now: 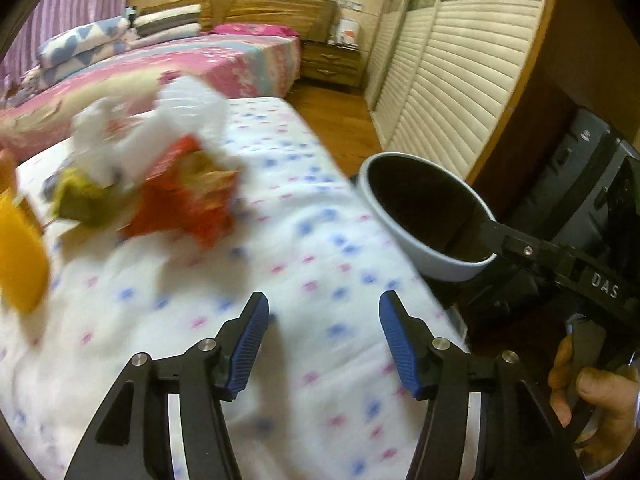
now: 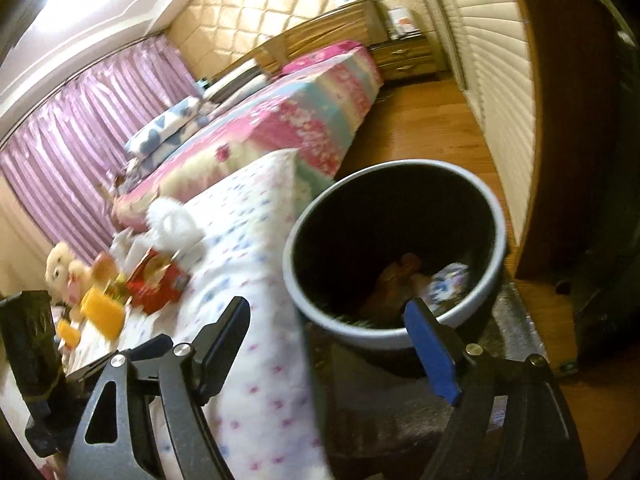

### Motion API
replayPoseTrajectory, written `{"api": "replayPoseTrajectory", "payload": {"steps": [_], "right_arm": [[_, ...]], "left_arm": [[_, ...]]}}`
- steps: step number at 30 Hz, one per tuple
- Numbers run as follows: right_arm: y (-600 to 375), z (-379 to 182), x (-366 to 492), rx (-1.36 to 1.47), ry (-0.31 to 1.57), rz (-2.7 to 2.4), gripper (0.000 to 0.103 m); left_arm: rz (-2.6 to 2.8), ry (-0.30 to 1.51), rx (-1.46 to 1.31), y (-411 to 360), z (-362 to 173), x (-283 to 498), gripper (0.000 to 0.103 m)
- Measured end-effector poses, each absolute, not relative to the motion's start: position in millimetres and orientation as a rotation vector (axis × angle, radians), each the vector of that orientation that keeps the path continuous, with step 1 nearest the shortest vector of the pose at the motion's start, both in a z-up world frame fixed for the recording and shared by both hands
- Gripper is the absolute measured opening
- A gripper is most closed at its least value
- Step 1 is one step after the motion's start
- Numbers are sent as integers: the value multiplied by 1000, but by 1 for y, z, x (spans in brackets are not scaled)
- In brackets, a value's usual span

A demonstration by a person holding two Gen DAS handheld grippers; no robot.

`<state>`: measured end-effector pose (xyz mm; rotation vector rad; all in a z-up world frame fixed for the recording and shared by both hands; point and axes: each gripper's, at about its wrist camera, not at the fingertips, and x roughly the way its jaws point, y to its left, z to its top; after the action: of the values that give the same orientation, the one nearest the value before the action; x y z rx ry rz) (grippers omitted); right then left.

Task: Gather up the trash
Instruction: 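Move both open tools back over the remaining trash on the bed, then grasp the yellow foam fruit net with the left tool while the right tool grasps the red snack bag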

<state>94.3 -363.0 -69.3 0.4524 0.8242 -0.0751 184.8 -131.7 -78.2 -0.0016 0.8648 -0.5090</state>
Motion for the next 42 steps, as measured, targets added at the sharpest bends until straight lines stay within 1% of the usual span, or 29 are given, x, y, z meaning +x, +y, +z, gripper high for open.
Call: {"api": "replayPoseTrajectory", "payload": {"steps": [3, 9, 14, 21, 32, 42], "right_arm": [[-345, -68, 98, 431, 823, -32, 87], [-311, -67, 106, 389, 832, 32, 88], [-280, -69, 114, 345, 836, 89, 88], [-245, -77, 129, 310, 870, 150, 89], [-205, -85, 156, 227, 902, 183, 89], [-199, -85, 182, 207, 897, 152, 88]], "left_arm": [[-485, 874, -24, -113, -77, 174, 57], [-408, 864, -70, -72, -68, 161, 58], [-329, 856, -100, -37, -65, 154, 62], [-228, 867, -148, 6, -67, 149, 62], [-135, 857, -179, 35, -68, 159, 62], [-91, 862, -154, 41, -74, 198, 62]]}}
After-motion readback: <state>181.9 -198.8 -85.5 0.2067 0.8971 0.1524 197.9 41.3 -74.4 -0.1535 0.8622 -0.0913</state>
